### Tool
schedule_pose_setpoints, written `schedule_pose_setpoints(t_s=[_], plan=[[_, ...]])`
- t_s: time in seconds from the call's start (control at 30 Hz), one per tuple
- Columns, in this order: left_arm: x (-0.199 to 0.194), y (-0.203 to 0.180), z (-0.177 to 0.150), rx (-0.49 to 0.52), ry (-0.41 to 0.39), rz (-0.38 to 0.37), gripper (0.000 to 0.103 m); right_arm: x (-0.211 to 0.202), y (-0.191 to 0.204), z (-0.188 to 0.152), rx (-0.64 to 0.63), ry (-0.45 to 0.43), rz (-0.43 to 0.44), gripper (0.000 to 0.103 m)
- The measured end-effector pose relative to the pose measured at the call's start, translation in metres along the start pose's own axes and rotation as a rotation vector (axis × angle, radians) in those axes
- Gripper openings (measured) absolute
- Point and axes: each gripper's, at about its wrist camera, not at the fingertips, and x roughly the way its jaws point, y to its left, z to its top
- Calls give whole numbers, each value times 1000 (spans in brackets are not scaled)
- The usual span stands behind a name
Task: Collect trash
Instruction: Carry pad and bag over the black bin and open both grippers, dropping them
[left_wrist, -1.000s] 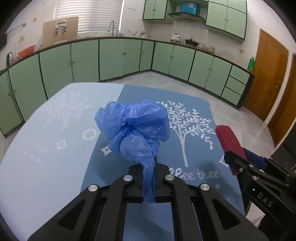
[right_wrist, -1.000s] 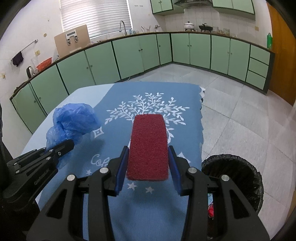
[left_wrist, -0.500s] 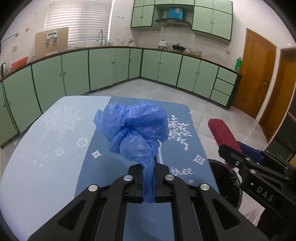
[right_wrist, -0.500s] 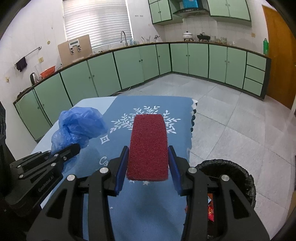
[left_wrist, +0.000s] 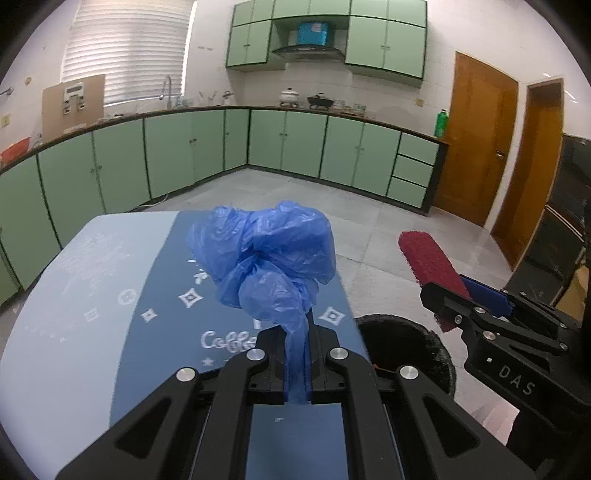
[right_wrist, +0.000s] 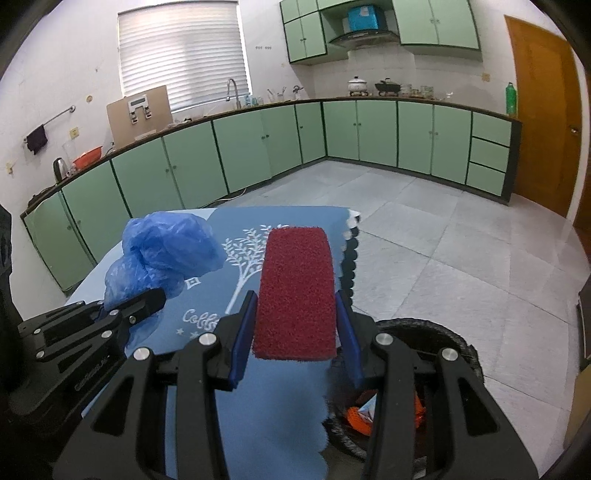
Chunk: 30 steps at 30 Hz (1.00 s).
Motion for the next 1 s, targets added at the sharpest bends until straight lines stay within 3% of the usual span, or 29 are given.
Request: schedule_pose_setpoints(t_s=[0.47, 0.73, 1.0], plan=[[15, -67, 2, 87, 4, -129, 5, -23, -67, -15, 51, -18, -123, 41], [42, -112, -3, 151, 35, -201, 5, -22, -108, -33, 98, 4, -198, 41], [79, -141, -11, 192, 82, -227, 5, -8, -141, -48, 129, 31, -237, 41]])
